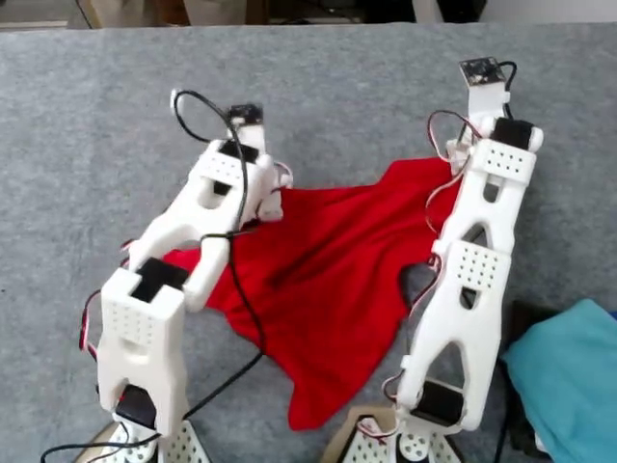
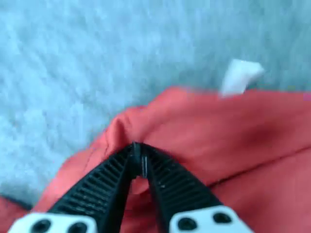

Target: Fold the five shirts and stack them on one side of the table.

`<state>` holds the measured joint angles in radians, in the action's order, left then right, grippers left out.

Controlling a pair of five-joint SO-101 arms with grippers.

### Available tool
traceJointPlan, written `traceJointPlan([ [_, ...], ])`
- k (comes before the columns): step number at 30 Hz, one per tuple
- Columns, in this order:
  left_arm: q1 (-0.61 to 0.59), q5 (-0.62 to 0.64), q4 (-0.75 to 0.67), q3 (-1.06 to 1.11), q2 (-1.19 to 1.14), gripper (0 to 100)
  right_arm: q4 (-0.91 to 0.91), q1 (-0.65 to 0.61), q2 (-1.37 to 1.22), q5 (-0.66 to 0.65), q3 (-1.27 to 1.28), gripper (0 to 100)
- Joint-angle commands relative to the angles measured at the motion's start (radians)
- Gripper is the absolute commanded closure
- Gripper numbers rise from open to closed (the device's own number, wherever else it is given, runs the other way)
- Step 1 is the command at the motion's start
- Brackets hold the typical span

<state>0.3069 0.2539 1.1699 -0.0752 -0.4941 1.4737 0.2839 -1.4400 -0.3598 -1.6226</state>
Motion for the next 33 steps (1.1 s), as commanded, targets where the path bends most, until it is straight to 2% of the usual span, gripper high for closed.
traceJointPlan([
  [1,0.052,0.0,0.086,0.028,0.004,98,-0.018,-0.002,0.01,-0.011,-0.045,99.4],
  [5,0.106,0.0,0.078,0.192,0.048,98,-0.018,-0.002,0.01,-0.011,-0.045,99.4],
  [11,0.109,0.0,-0.057,0.393,0.283,98,-0.018,-0.002,0.01,-0.011,-0.045,99.4],
  [18,-0.014,0.014,-0.103,0.324,0.487,95,-0.018,-0.002,0.01,-0.011,-0.045,99.4],
  [23,-0.123,0.066,-0.112,0.227,0.484,85,-0.018,-0.002,0.01,-0.011,-0.045,99.4],
  [30,-0.163,0.066,-0.282,0.15,0.308,86,-0.017,-0.002,0.01,-0.011,-0.045,99.4],
  [33,-0.133,0.066,-0.232,0.031,0.153,85,-0.017,-0.002,0.01,-0.011,-0.045,99.4],
])
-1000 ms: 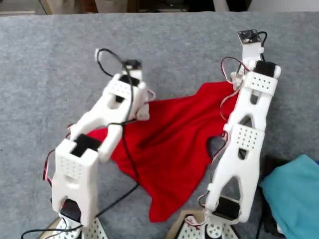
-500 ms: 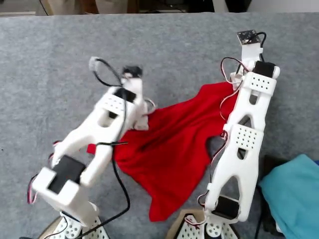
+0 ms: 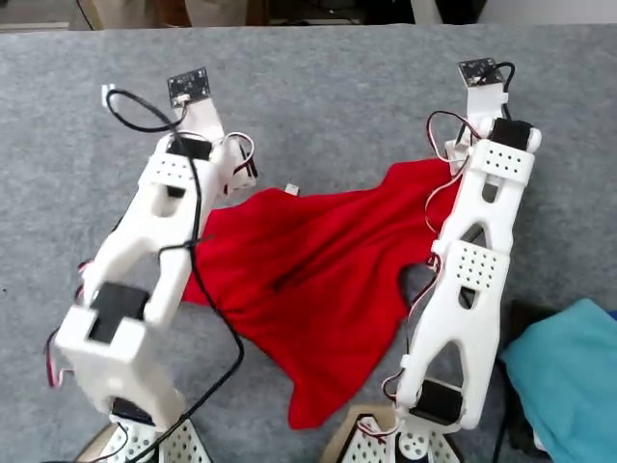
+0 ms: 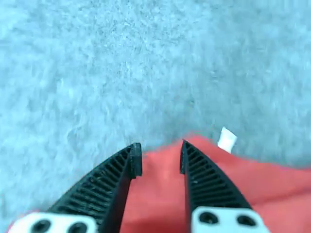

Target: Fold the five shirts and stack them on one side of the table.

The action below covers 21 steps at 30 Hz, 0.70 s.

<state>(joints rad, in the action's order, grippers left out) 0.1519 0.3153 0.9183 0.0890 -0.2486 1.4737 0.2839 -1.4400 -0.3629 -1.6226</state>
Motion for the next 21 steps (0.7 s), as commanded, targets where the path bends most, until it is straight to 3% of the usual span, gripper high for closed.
traceJointPlan([
  [1,0.035,0.005,0.06,-0.195,-0.143,85,-0.017,-0.002,0.01,-0.008,-0.045,99.4],
  [12,0.052,0.005,0.569,-0.919,-0.641,85,-0.015,-0.002,0.01,-0.008,-0.045,99.4],
  [19,0.072,0.005,0.738,-1.246,-0.886,86,-0.015,-0.002,0.01,-0.008,-0.045,99.4],
  [21,0.084,0.005,0.772,-1.335,-0.924,93,-0.015,-0.002,0.01,-0.008,-0.045,99.4],
])
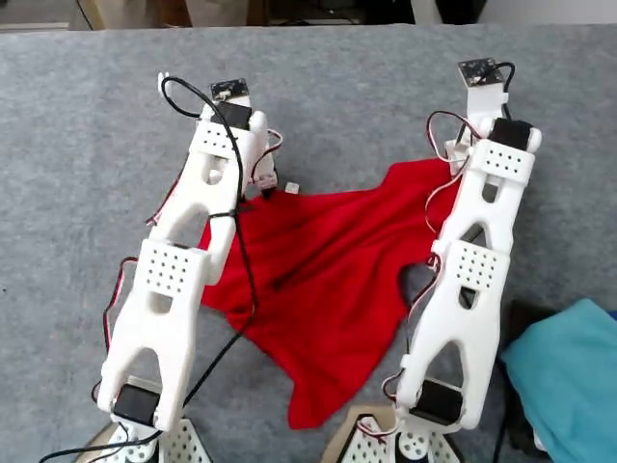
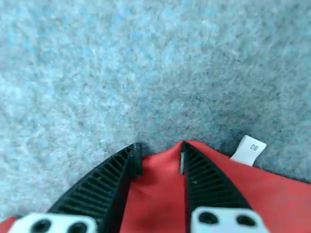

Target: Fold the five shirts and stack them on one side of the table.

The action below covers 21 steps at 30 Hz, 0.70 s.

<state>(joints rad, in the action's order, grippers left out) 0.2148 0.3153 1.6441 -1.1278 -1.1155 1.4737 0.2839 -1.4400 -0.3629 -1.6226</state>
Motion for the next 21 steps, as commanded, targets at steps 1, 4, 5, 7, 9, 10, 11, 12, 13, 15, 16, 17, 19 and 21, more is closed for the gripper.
traceJointPlan([
  [1,0.029,0.005,0.052,-0.155,-0.079,97,-0.015,-0.002,0.01,-0.008,-0.045,99.4],
  [4,0.04,0.005,0.057,-0.236,-0.13,98,-0.015,-0.002,0.01,-0.008,-0.045,99.4],
  [5,0.038,0.005,0.057,-0.259,-0.139,98,-0.015,-0.002,0.01,-0.008,-0.045,99.4],
  [7,0.034,0.005,0.057,-0.313,-0.139,98,-0.017,-0.002,0.01,-0.008,-0.045,99.4],
  [9,0.017,0.005,0.052,-0.402,-0.137,98,-0.017,-0.002,0.01,-0.008,-0.045,99.4],
  [10,0.003,0.005,0.051,-0.466,-0.137,98,-0.017,-0.002,0.01,-0.008,-0.045,99.4],
  [11,-0.012,0.005,0.049,-0.537,-0.137,98,-0.017,-0.002,0.01,-0.008,-0.045,99.4],
  [12,-0.031,0.003,0.031,-0.563,-0.136,98,-0.017,-0.002,0.01,-0.008,-0.045,99.4],
  [13,-0.043,0.003,-0.012,-0.545,-0.124,98,-0.017,-0.002,0.01,-0.008,-0.045,99.4],
  [15,-0.072,0.003,-0.084,-0.535,-0.074,98,-0.015,-0.002,0.01,-0.008,-0.045,99.4],
  [16,-0.086,0.003,-0.117,-0.529,-0.051,98,-0.015,-0.002,0.01,-0.008,-0.045,99.4],
  [17,-0.097,0.002,-0.155,-0.526,-0.035,98,-0.015,-0.002,0.01,-0.008,-0.045,99.4],
  [19,-0.106,-0.002,-0.233,-0.514,-0.013,98,-0.015,-0.004,0.01,-0.008,-0.045,99.4],
  [21,-0.103,-0.003,-0.256,-0.505,-0.004,98,-0.015,-0.004,0.01,-0.008,-0.045,99.4],
])
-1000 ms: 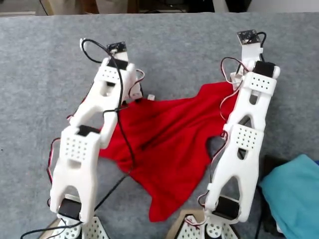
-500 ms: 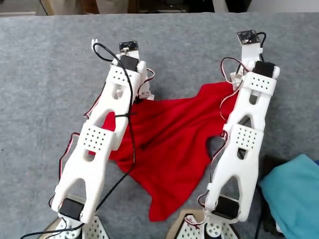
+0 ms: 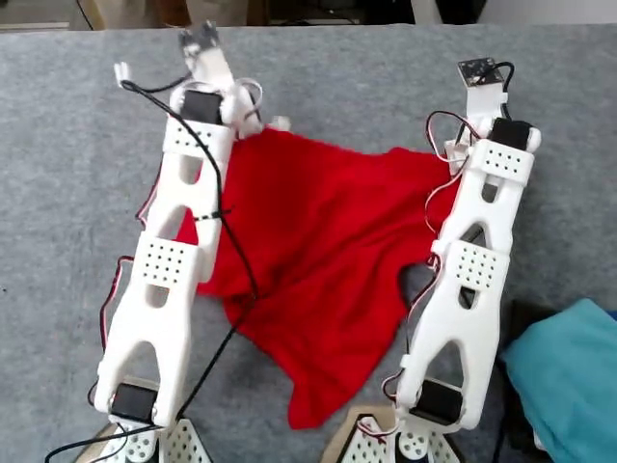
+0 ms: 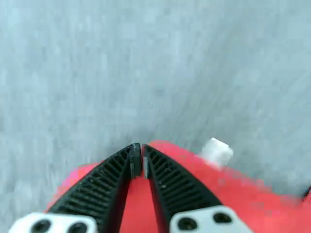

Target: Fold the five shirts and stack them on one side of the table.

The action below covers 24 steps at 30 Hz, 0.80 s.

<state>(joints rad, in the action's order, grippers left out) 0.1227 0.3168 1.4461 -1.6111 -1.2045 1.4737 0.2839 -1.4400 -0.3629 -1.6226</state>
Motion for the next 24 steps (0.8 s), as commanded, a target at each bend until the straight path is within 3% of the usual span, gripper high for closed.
traceJointPlan([
  [1,-0.011,-0.005,-0.061,-0.018,0.088,98,-0.015,-0.004,0.01,-0.008,-0.045,99.4],
  [6,-0.034,-0.005,-0.074,0.02,0.047,97,-0.015,-0.004,0.01,-0.008,-0.045,99.4],
  [12,-0.048,0.002,-0.034,0.081,0.008,86,-0.014,-0.004,0.01,-0.008,-0.045,99.4],
  [19,-0.046,-0.005,-0.16,0.199,0.007,85,-0.012,-0.004,0.01,-0.008,-0.045,99.4],
  [24,-0.037,-0.043,-0.176,0.295,0.007,82,-0.012,-0.004,0.01,-0.008,-0.045,99.4],
])
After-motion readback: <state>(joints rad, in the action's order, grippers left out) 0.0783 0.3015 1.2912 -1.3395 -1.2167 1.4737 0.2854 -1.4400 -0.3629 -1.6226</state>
